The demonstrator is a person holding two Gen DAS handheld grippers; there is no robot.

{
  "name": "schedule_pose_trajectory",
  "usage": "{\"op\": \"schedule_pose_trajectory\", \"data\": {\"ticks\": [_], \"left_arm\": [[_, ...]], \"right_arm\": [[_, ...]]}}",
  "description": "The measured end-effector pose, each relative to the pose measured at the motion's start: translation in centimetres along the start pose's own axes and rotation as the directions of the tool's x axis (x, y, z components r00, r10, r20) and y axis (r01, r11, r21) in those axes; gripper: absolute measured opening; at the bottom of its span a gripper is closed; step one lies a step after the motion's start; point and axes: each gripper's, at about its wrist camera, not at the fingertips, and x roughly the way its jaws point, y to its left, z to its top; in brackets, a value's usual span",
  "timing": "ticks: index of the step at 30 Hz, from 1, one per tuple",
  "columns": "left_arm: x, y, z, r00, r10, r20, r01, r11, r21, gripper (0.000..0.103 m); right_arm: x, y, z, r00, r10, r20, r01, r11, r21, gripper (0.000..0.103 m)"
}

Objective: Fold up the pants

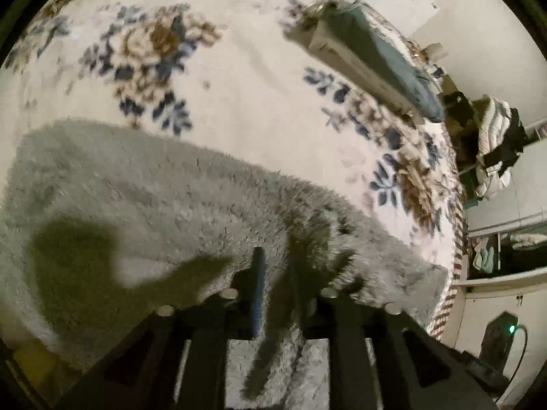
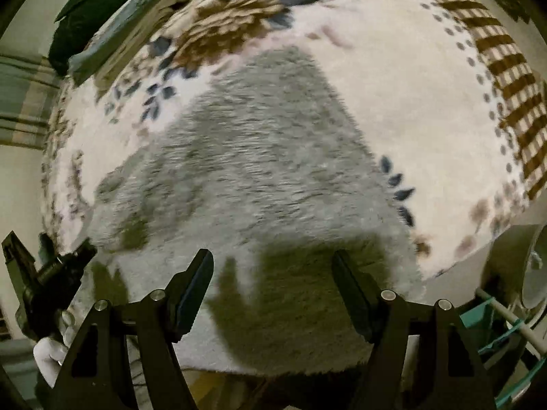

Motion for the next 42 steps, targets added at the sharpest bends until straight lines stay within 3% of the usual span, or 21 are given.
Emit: {"op": "schedule_pose_trajectory", "data": {"ticks": [2,4,6,8,11,12,13,14,15,16,21,23,26,29,31,32,36,37,39,40,42], "left_arm": [[-0.8,-0.5,-0.5,1.000,0.007,-0.005,-0.007,0.999,0.039,0.043],[-0.9,-0.5,-1.5,0.999,0.041,-0.020,-0.039,0.997,0.062,0.057],[-0.5,0.0,-2.5,0.997,0.064,-0.038,-0.062,0.996,0.067,0.057],[0.5,0.6,-3.6,0.991,0.110,-0.071,-0.105,0.992,0.067,0.057],[1.0,1.9,-5.5,0.985,0.144,-0.099,-0.140,0.989,0.046,0.057],[1.0,2.4,-6.2,0.984,0.144,-0.108,-0.141,0.989,0.033,0.057],[1.0,2.8,-6.5,0.983,0.146,-0.113,-0.144,0.989,0.025,0.057],[0.9,3.1,-6.9,0.982,0.149,-0.117,-0.148,0.989,0.016,0.057],[0.8,3.4,-7.3,0.982,0.147,-0.122,-0.147,0.989,0.006,0.057],[0.6,3.8,-7.6,0.982,0.141,-0.126,-0.142,0.990,-0.005,0.057],[-0.4,3.8,-8.2,0.987,0.108,-0.120,-0.112,0.993,-0.027,0.057],[-0.7,3.2,-8.4,0.989,0.085,-0.124,-0.089,0.996,-0.028,0.057],[-0.4,1.8,-8.5,0.988,0.057,-0.141,-0.060,0.998,-0.016,0.057],[0.6,-0.3,-8.1,0.989,0.018,-0.150,-0.018,1.000,0.003,0.057],[1.7,-1.9,-7.6,0.987,-0.007,-0.160,0.012,0.999,0.030,0.057],[2.3,-2.5,-7.4,0.986,-0.013,-0.166,0.021,0.999,0.048,0.057],[7.0,-5.2,-6.8,0.974,0.031,-0.222,0.004,0.988,0.155,0.059],[8.2,-5.6,-6.8,0.972,0.061,-0.229,-0.018,0.983,0.184,0.057],[8.1,-5.6,-6.6,0.984,0.031,-0.175,0.003,0.982,0.191,0.020],[7.7,-5.5,-6.5,0.986,0.012,-0.168,0.020,0.982,0.187,0.006],[5.6,-4.8,-6.4,0.992,-0.009,-0.124,0.031,0.983,0.182,0.006]], "right_arm": [[-0.6,2.6,0.4,0.999,0.046,-0.019,-0.048,0.996,-0.069,0.074],[-1.1,6.9,0.9,0.997,0.065,-0.042,-0.073,0.972,-0.224,0.074],[-0.8,11.6,1.0,0.998,0.005,-0.055,-0.028,0.901,-0.433,0.074],[0.7,16.6,0.5,0.995,-0.097,-0.034,0.050,0.742,-0.668,0.074],[4.0,20.7,-0.6,0.978,-0.206,-0.005,0.101,0.502,-0.859,0.070],[5.2,21.5,-1.2,0.971,-0.238,0.003,0.104,0.414,-0.904,0.049],[6.3,22.0,-1.5,0.961,-0.277,0.014,0.114,0.347,-0.931,0.009],[7.0,22.2,-1.6,0.951,-0.306,0.034,0.133,0.308,-0.942,0.005],[7.1,22.5,-1.4,0.952,-0.303,0.046,0.140,0.297,-0.945,0.005],[6.8,22.7,-0.9,0.959,-0.280,0.051,0.141,0.311,-0.940,0.005],[4.2,23.0,3.6,0.985,-0.171,0.038,0.128,0.551,-0.825,0.005],[4.9,22.5,4.7,0.984,-0.176,0.019,0.121,0.597,-0.793,0.005],[6.6,21.6,5.3,0.977,-0.189,-0.095,0.057,0.667,-0.743,0.006],[6.8,19.7,6.7,0.973,-0.143,-0.180,-0.004,0.773,-0.635,0.020],[5.1,18.0,7.2,0.981,-0.086,-0.172,-0.024,0.830,-0.557,0.074],[4.2,17.0,7.4,0.985,-0.062,-0.161,-0.031,0.852,-0.523,0.081],[0.6,12.0,7.4,0.995,-0.042,-0.087,0.006,0.926,-0.378,0.083],[-0.1,10.4,7.1,0.996,-0.053,-0.068,0.027,0.939,-0.344,0.083],[-1.1,7.4,6.8,0.996,-0.070,-0.047,0.054,0.958,-0.280,0.083],[-1.3,5.7,6.5,0.996,-0.079,-0.050,0.064,0.968,-0.244,0.083],[-1.5,2.9,5.8,0.994,-0.098,-0.055,0.086,0.978,-0.189,0.083]]}}
